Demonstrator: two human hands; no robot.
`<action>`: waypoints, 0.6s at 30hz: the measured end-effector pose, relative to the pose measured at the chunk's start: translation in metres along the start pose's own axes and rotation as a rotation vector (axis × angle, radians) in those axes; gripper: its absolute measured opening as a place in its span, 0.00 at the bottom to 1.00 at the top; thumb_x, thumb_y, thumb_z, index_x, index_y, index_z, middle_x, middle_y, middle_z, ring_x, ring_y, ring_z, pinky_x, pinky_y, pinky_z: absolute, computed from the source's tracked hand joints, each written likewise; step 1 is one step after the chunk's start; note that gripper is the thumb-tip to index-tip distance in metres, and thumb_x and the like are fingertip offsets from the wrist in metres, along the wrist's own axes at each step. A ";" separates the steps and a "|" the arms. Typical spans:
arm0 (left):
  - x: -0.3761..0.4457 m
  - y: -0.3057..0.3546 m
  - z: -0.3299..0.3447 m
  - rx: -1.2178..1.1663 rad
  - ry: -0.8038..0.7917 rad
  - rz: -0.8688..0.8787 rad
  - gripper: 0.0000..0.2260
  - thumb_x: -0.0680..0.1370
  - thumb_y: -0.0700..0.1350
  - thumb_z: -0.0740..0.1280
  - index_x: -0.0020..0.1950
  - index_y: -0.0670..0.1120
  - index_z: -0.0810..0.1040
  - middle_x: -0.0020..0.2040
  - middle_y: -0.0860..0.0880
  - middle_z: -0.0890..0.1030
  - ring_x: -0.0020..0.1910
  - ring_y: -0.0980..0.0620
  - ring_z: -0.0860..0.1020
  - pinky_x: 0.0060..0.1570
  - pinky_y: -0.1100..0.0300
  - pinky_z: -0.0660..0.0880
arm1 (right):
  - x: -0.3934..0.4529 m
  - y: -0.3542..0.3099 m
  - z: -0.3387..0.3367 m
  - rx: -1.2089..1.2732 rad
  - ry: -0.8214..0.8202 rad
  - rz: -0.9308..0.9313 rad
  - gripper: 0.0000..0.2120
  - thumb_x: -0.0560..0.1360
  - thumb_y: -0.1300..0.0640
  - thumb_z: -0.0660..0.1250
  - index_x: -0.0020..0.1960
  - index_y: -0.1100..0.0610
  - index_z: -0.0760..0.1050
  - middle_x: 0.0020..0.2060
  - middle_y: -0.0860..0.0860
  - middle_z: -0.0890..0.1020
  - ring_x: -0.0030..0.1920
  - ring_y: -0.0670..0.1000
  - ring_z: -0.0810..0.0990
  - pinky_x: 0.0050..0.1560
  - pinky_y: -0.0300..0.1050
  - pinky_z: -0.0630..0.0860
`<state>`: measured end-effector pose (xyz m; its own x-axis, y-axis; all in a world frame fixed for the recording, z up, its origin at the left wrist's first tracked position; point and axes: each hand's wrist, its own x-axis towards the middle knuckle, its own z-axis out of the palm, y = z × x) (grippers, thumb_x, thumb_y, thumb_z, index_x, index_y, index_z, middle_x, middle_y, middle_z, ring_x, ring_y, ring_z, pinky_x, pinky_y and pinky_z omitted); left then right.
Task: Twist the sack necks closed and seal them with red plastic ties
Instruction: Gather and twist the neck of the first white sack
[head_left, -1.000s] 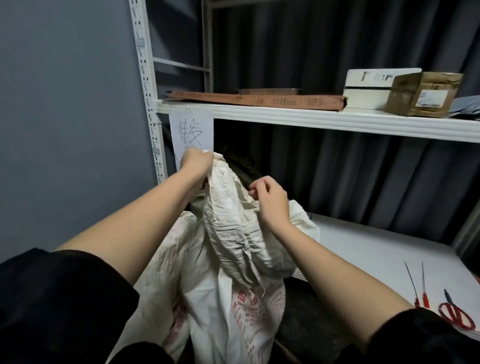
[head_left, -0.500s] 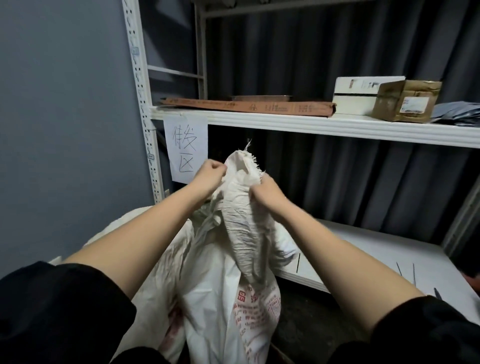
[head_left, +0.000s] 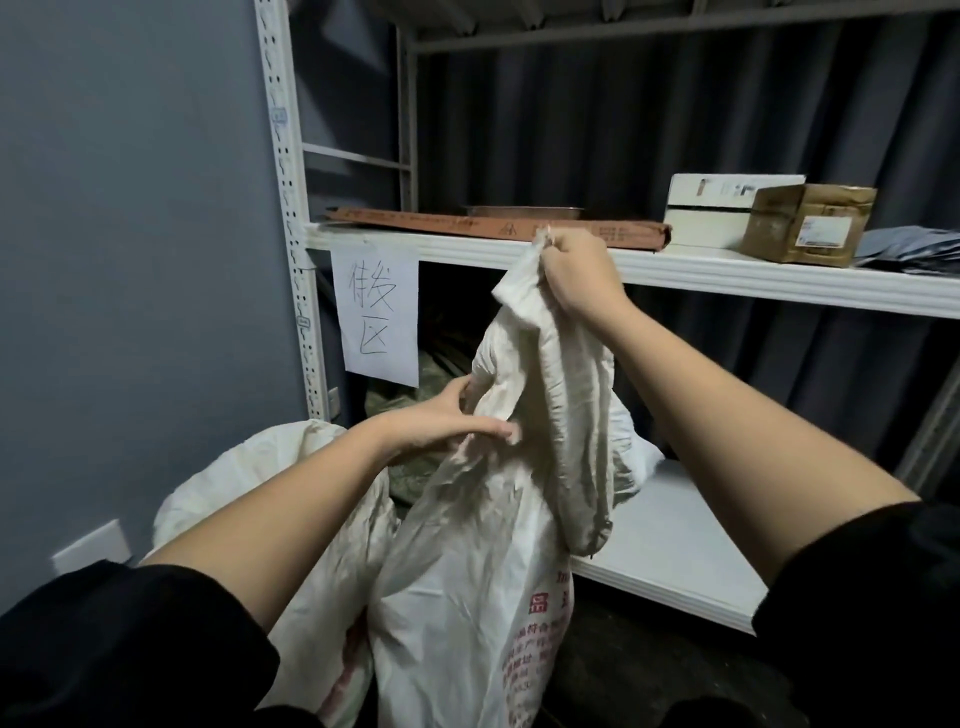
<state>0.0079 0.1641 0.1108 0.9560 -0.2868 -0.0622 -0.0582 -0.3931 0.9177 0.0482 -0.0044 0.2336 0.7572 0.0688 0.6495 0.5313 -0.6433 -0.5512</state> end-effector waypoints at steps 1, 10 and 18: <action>0.001 0.003 0.000 -0.030 0.002 0.011 0.38 0.69 0.50 0.76 0.72 0.53 0.57 0.61 0.53 0.74 0.48 0.58 0.77 0.44 0.67 0.74 | 0.003 -0.006 -0.005 -0.018 0.022 -0.018 0.13 0.72 0.64 0.54 0.29 0.56 0.66 0.30 0.52 0.74 0.36 0.55 0.73 0.36 0.47 0.67; 0.017 0.016 -0.012 -0.079 0.686 0.137 0.11 0.75 0.40 0.64 0.55 0.45 0.68 0.51 0.42 0.77 0.47 0.46 0.76 0.49 0.53 0.73 | -0.002 -0.018 -0.012 0.341 -0.123 -0.019 0.12 0.72 0.60 0.55 0.31 0.53 0.61 0.30 0.48 0.66 0.32 0.45 0.63 0.34 0.42 0.62; 0.008 0.006 -0.064 -0.310 0.756 0.107 0.14 0.73 0.30 0.56 0.50 0.38 0.79 0.42 0.43 0.79 0.45 0.48 0.76 0.40 0.58 0.70 | -0.021 0.064 0.011 0.189 -0.294 0.126 0.26 0.68 0.60 0.71 0.65 0.58 0.68 0.59 0.57 0.74 0.61 0.54 0.73 0.65 0.49 0.70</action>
<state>0.0340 0.2152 0.1414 0.8919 0.3997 0.2114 -0.1840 -0.1061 0.9772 0.0707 -0.0388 0.1785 0.8835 0.2313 0.4073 0.4666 -0.5108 -0.7220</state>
